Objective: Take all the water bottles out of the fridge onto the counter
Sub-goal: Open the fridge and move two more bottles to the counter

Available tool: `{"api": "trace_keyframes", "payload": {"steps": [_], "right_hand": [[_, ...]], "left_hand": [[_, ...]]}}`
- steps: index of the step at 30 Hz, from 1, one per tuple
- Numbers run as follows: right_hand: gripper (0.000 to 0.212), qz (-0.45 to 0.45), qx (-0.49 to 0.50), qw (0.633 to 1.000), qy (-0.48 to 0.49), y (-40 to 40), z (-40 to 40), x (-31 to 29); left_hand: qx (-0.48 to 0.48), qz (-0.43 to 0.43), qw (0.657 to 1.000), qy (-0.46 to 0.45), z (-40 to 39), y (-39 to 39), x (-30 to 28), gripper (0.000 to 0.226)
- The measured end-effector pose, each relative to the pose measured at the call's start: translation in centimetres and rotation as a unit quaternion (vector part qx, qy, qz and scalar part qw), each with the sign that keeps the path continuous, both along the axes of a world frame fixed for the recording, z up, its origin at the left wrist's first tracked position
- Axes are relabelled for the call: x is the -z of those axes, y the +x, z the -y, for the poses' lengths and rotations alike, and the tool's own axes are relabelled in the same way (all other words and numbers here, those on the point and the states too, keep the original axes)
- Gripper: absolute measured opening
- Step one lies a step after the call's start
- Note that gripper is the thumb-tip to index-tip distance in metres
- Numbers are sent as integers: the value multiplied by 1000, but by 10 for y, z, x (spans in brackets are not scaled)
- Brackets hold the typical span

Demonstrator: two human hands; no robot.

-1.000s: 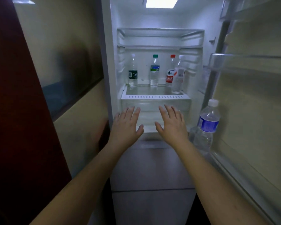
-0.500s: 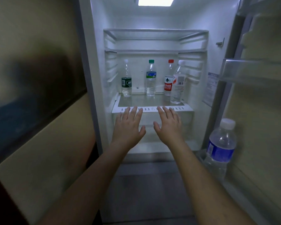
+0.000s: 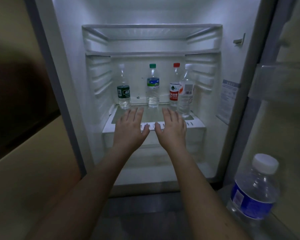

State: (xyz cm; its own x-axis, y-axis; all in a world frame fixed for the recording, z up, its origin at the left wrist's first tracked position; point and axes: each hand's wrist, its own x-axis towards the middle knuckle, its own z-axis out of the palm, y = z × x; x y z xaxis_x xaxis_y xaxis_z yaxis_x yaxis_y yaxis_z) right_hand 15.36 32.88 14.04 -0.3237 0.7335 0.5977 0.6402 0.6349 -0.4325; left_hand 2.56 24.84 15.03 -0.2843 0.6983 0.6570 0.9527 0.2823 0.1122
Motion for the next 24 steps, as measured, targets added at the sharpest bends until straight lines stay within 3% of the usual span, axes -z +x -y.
{"api": "trace_keyframes", "payload": {"steps": [8,15,18,24], "right_hand": [[63,-31,48,998,10,-9,-44,-4],[65,-74,107,991,38,-19,-83,-19],[69,-144,149,978,32,-27,-91,-24],[79,-169,161,971,49,-41,-116,-31]], "left_hand": [[57,23,998,33,-74,-22,-10,67],[113,148,978,91,-144,-40,-34,70],[112,238,953,152,-169,-50,-40,70],[100,315,933,146,-214,-74,-41,83]]}}
